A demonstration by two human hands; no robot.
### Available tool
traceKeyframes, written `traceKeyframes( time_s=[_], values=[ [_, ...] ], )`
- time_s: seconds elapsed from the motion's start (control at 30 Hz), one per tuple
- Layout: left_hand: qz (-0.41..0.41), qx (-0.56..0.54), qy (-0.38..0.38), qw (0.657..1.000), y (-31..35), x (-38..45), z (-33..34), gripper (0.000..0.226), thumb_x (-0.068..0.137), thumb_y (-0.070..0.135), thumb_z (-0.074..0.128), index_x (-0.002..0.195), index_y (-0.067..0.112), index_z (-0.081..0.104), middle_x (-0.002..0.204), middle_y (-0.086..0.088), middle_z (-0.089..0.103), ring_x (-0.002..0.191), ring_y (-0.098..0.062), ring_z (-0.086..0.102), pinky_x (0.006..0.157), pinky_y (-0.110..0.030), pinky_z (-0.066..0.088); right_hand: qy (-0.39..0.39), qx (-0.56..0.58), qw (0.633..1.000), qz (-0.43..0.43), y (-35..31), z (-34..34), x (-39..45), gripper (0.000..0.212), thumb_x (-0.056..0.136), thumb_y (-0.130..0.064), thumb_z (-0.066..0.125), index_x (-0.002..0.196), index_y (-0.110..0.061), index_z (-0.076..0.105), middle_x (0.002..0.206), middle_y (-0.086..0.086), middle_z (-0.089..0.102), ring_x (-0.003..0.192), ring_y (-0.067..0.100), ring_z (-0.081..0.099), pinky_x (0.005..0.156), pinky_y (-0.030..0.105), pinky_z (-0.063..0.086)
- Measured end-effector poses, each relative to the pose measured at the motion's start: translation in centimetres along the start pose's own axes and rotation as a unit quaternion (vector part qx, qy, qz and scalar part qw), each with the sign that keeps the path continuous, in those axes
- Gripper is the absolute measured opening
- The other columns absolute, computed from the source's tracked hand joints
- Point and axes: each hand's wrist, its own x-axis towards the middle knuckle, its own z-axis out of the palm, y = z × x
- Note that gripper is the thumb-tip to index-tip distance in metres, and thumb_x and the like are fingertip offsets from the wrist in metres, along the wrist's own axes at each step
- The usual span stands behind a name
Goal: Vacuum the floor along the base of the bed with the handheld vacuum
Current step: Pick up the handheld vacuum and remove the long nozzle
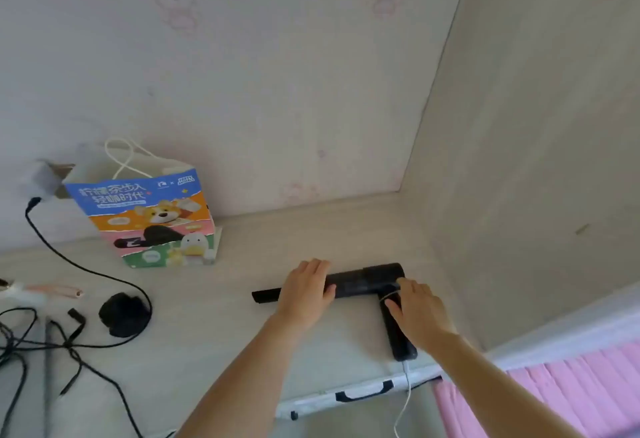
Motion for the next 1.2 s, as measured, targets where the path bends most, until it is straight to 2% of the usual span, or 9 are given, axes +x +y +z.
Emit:
traceKeyframes(
  time_s=[0.13,0.27,0.5,0.67,0.77,0.87,0.97,1.1,1.2],
  values=[
    [-0.034,0.045,-0.084,0.995,-0.9,0.5,2.9,0.059,0.101,0.033,0.056,0.153,0.019,0.032,0.152,0.001,0.038,0.135,-0.022,0.040,0.112,-0.033,0.032,-0.075,0.089,0.990,0.079,0.5,2.8,0.6,0.049,0.094,-0.049,0.041,0.129,-0.015,0.035,0.118,0.005,0.053,0.104,0.023,0.052,0.084,0.033,0.048],
    [-0.043,0.061,-0.122,0.990,-1.0,1.3,5.3,0.072,0.100,0.033,0.059,0.158,0.020,0.018,0.159,-0.002,0.027,0.141,-0.024,0.033,0.118,-0.037,0.027,-0.137,0.186,0.958,0.169,0.6,4.8,2.2,0.053,0.088,-0.047,0.054,0.121,-0.008,0.039,0.113,0.012,0.054,0.099,0.029,0.056,0.085,0.038,0.049],
    [-0.053,0.087,-0.137,0.985,-0.6,3.3,7.1,0.072,0.096,0.029,0.062,0.155,0.019,0.021,0.148,-0.006,0.039,0.123,-0.029,0.049,0.108,-0.038,0.038,-0.174,0.244,0.930,0.213,0.4,6.4,3.4,0.060,0.080,-0.040,0.068,0.118,-0.008,0.034,0.112,0.014,0.050,0.097,0.031,0.055,0.076,0.035,0.046],
    [-0.082,0.064,-0.134,0.986,0.1,3.8,7.0,0.058,0.099,0.028,0.059,0.150,0.023,0.031,0.137,-0.007,0.047,0.115,-0.029,0.052,0.098,-0.039,0.041,-0.201,0.251,0.925,0.204,1.0,6.1,3.3,0.053,0.081,-0.034,0.067,0.114,-0.009,0.035,0.108,0.012,0.053,0.086,0.025,0.051,0.069,0.031,0.041],
    [-0.080,0.028,-0.124,0.989,0.1,3.3,6.5,0.053,0.101,0.029,0.059,0.149,0.025,0.036,0.135,-0.006,0.050,0.115,-0.029,0.052,0.098,-0.041,0.042,-0.213,0.285,0.907,0.228,1.2,4.8,2.5,0.041,0.080,-0.032,0.066,0.105,-0.008,0.044,0.096,0.009,0.055,0.083,0.025,0.053,0.066,0.029,0.040],
    [-0.091,-0.066,-0.114,0.987,0.6,2.1,5.2,0.052,0.098,0.028,0.064,0.145,0.024,0.043,0.131,-0.007,0.052,0.113,-0.028,0.054,0.099,-0.043,0.045,-0.186,0.376,0.871,0.256,1.2,2.8,0.8,0.032,0.076,-0.025,0.070,0.097,-0.003,0.057,0.079,0.008,0.060,0.070,0.021,0.057,0.055,0.026,0.041],
    [-0.085,-0.145,-0.070,0.983,1.7,0.1,3.7,0.051,0.090,0.023,0.074,0.136,0.022,0.051,0.122,-0.005,0.055,0.104,-0.026,0.057,0.092,-0.044,0.052,-0.167,0.458,0.833,0.262,0.6,0.2,-2.0,0.030,0.073,-0.013,0.072,0.096,-0.003,0.055,0.075,0.010,0.060,0.064,0.024,0.059,0.062,0.031,0.050],
    [-0.051,-0.198,0.023,0.978,4.0,-2.9,1.2,0.052,0.079,0.011,0.080,0.125,0.018,0.057,0.115,-0.005,0.055,0.097,-0.028,0.059,0.083,-0.046,0.053,-0.103,0.499,0.832,0.219,-0.5,-3.0,-7.2,0.035,0.073,-0.003,0.069,0.101,-0.007,0.047,0.086,0.016,0.065,0.067,0.026,0.070,0.068,0.037,0.055],
    [0.005,-0.216,0.085,0.973,5.4,-5.3,-0.2,0.059,0.072,0.003,0.083,0.127,0.013,0.062,0.115,-0.008,0.059,0.096,-0.030,0.062,0.083,-0.046,0.055,-0.060,0.514,0.831,0.203,-1.4,-5.3,-11.4,0.036,0.073,-0.002,0.071,0.101,-0.008,0.049,0.081,0.012,0.064,0.062,0.022,0.068,0.061,0.032,0.056]
  ],
)
